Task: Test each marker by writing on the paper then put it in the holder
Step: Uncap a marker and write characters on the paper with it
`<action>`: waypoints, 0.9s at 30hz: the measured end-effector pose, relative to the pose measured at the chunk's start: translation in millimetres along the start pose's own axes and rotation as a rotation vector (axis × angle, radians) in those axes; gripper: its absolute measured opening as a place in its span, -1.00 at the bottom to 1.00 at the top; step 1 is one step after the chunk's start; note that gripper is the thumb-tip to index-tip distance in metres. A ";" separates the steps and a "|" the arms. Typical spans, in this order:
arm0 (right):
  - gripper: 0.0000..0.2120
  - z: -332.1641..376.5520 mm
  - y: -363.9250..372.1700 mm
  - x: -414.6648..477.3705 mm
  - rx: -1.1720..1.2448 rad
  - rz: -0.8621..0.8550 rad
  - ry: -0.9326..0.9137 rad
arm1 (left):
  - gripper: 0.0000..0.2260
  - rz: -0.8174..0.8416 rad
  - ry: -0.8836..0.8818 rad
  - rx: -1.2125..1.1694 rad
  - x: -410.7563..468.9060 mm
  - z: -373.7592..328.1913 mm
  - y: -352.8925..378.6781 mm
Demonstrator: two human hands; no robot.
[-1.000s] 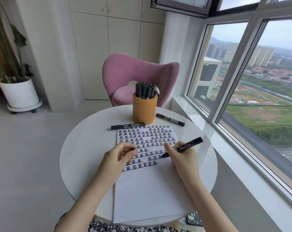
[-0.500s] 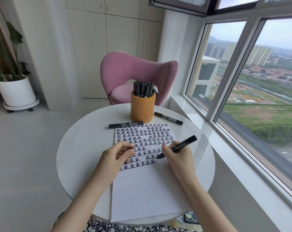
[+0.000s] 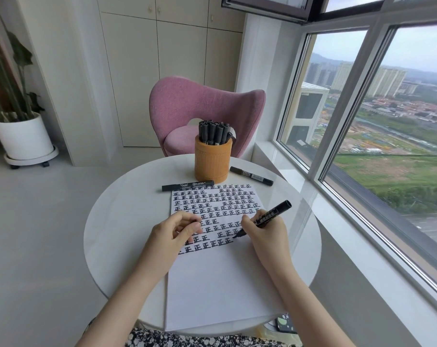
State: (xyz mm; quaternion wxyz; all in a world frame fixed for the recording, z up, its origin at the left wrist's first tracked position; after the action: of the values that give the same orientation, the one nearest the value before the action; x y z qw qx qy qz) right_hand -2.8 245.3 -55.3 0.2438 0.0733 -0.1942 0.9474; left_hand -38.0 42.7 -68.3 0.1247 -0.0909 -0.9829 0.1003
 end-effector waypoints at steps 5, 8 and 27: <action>-0.71 -2.5 -0.2 1.4 0.001 -0.009 0.010 | -0.92 0.001 -0.012 -0.004 0.7 1.7 0.0; -0.73 -3.8 -1.4 1.7 0.019 -0.007 0.021 | -0.93 0.000 -0.012 -0.001 0.5 2.1 -0.1; -0.74 0.8 -1.3 -2.0 0.020 0.030 0.007 | -0.91 0.004 0.010 -0.013 -0.1 0.0 0.9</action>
State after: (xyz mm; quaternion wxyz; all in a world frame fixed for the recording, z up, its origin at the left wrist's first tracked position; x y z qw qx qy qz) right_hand -0.4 245.2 -54.6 0.2294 0.0694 -0.1851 0.9530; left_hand -37.8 43.6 -68.5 0.1290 -0.0942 -0.9827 0.0936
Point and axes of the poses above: each hand's wrist, its own x-axis towards the middle knuckle, its own y-axis out of the palm, z = x × y, the point moved 6 cm from there along x, towards the middle knuckle
